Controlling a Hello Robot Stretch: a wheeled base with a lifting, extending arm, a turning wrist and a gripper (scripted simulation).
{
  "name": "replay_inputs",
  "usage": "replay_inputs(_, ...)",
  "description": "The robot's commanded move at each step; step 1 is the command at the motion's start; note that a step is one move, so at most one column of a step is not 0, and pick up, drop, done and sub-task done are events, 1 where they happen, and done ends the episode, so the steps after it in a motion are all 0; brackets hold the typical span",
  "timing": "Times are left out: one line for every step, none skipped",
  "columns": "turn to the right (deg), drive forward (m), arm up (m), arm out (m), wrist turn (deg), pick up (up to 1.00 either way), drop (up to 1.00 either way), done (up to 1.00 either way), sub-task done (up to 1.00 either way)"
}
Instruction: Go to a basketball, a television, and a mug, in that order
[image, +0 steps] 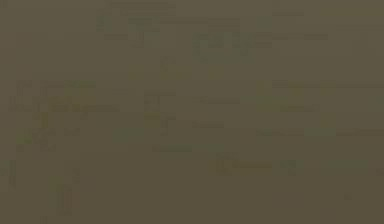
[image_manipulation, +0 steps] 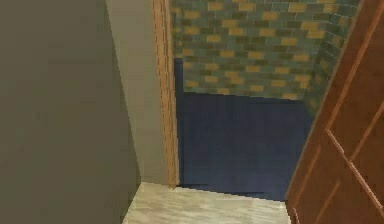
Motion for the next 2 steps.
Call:
replay_inputs(-45.0, 0.0, 0.0, 0.0, 0.0, 0.0, 0.0, 0.0, 0.0)
replay_inputs(-45.0, 0.0, 0.0, 0.0, 0.0, 0.0, 0.0, 0.0, 0.0)
